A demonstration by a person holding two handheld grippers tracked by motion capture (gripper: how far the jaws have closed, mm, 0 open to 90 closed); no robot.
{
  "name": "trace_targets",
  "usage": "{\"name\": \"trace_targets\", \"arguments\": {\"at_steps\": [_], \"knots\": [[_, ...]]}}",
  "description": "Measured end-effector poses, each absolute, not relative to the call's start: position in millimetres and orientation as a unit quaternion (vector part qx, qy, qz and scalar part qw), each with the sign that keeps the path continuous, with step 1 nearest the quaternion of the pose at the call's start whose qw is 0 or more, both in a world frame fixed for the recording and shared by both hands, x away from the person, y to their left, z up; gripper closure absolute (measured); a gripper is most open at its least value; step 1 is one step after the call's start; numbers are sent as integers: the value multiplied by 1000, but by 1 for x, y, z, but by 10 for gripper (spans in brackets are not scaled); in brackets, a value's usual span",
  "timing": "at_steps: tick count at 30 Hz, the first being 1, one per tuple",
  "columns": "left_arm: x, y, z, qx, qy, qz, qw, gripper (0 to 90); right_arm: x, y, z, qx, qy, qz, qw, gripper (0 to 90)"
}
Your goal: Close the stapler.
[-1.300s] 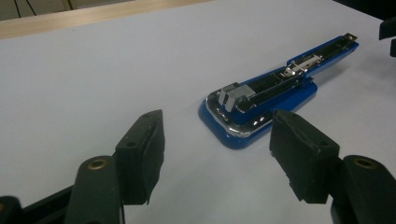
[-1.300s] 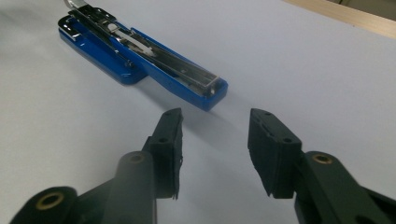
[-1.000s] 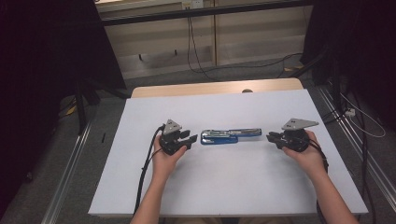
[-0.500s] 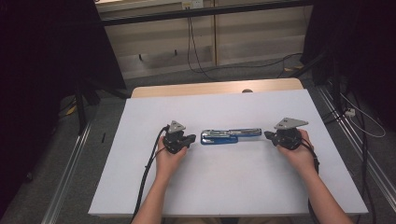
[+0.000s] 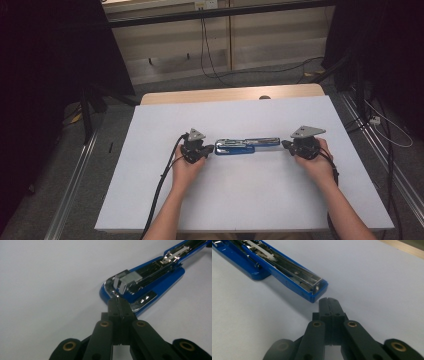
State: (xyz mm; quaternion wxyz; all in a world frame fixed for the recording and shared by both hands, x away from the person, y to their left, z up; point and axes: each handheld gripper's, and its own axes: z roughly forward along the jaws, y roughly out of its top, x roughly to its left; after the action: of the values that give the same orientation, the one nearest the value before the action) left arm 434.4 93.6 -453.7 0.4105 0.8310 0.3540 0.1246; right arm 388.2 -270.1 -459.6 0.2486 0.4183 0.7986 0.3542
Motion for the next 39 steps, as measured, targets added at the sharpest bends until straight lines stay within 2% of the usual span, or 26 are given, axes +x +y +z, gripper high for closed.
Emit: {"name": "trace_targets", "arguments": {"at_steps": [39], "knots": [[435, 89, -456, 831, 357, 123, 410, 899, 389, -263, -456, 403, 799, 378, 237, 900]]}}
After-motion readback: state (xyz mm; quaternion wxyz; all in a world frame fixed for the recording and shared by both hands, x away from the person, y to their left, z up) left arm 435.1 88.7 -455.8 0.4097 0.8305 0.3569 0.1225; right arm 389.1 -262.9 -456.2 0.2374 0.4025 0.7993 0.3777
